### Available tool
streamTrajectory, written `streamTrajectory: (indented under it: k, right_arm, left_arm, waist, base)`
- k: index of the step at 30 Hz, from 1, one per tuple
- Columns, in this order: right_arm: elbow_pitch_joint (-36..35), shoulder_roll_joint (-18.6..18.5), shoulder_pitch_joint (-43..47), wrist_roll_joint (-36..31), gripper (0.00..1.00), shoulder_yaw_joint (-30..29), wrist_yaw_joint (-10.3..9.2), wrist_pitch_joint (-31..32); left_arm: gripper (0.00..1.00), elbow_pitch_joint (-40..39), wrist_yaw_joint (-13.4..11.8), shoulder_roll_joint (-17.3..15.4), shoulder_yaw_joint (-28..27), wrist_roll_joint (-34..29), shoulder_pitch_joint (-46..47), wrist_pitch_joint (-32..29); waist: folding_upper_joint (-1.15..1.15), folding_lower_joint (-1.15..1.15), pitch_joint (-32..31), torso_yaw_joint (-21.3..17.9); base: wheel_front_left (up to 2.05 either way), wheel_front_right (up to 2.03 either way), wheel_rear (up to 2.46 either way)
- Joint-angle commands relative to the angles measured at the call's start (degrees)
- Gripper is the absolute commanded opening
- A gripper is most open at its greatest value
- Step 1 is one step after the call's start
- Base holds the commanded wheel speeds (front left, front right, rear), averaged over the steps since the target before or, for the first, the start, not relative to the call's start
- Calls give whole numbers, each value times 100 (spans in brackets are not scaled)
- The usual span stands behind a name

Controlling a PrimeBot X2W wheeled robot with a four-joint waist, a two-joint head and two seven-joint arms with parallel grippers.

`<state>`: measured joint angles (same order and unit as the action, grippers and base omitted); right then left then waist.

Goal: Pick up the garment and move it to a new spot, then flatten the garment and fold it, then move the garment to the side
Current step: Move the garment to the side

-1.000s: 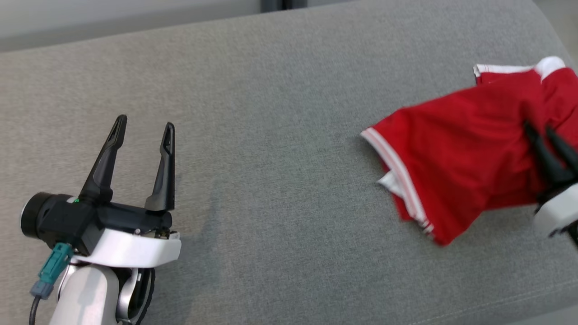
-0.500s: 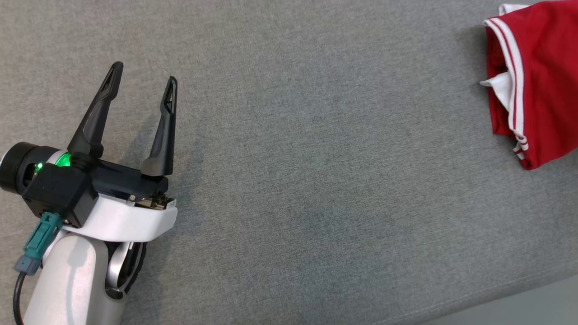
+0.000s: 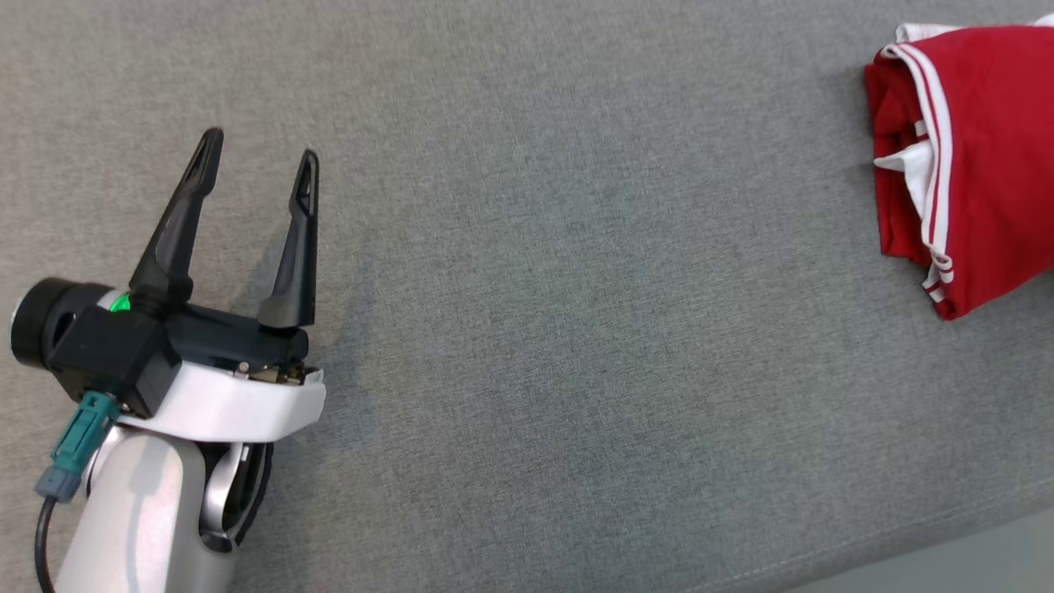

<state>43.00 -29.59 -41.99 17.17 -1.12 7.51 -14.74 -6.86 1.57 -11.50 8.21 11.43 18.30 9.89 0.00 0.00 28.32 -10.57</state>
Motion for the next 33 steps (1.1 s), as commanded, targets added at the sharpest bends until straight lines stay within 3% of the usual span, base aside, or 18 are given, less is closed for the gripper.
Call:
streamTrajectory:
  k: [1,6,17,22,33]
  right_arm:
    - [-166,68,161,-11,100,-75,-5,-53]
    - [-1206,626,931,-107,100,-342,-5,-45]
    - [-3235,1709,2505,-295,100,-192,-5,299]
    - [-3918,1988,3004,-390,100,-139,-5,677]
    - [-4602,2264,3856,-516,100,-211,-5,1112]
  left_arm:
    - [100,19,-34,9,-33,45,-71,33]
    - [100,222,-124,91,-40,133,-353,129]
    - [100,576,-267,217,-85,342,-959,236]
    - [100,668,-284,197,-105,413,-1202,244]
    - [100,822,-346,84,-84,460,-1618,119]
  waist:
    - [0,0,-196,38]
    - [0,0,-680,211]
    - [0,0,-1514,765]
    - [0,0,-1802,1010]
    - [0,0,-2386,1289]
  base:
    - [0,0,0]
    - [0,0,0]
    - [0,0,0]
    - [0,0,0]
    - [0,0,0]
